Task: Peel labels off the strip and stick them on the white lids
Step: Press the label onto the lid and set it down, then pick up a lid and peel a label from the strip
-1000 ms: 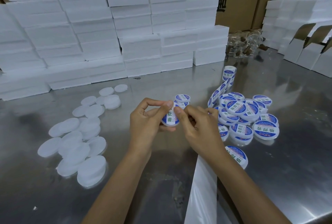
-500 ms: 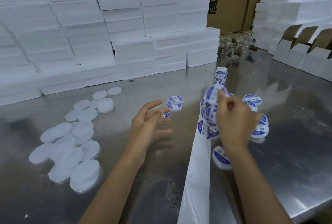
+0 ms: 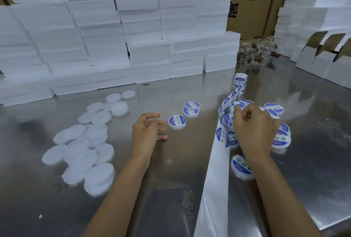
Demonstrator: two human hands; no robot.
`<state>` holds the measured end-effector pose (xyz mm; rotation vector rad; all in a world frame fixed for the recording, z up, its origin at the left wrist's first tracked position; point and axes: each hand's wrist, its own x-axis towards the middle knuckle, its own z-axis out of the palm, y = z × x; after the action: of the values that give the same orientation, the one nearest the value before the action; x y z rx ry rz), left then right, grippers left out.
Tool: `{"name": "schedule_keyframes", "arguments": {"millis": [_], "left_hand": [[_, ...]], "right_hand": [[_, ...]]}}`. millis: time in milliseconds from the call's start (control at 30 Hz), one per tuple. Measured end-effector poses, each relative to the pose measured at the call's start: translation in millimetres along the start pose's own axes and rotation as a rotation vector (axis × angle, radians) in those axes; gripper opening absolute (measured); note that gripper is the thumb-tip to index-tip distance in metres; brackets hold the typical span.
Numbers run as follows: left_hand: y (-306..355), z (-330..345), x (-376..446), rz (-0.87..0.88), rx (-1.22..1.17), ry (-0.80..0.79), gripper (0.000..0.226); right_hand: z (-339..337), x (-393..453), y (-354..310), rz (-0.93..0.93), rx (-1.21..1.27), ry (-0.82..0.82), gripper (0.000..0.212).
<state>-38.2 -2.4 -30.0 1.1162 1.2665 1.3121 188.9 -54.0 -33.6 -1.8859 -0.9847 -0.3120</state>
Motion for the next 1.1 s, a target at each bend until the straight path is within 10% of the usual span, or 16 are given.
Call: {"name": "schedule_keyframes", "arguments": {"millis": [333, 667, 1100], "left_hand": [[-4.1, -33.1, 35.8, 0.028, -0.052, 0.468, 0.023], [-4.8, -38.1, 53.1, 0.051, -0.088, 0.575, 0.028], [-4.1, -42.9, 58.2, 0.018, -0.098, 0.576, 0.033]], "right_hand": [[34.0, -23.7, -100.7, -0.605, 0.123, -0.408, 0.011], [166.7, -35.7, -202.9, -0.609, 0.044, -0.99, 0.042], [170.9, -34.9, -216.7, -0.362, 0.395, -0.882, 0.016]]}}
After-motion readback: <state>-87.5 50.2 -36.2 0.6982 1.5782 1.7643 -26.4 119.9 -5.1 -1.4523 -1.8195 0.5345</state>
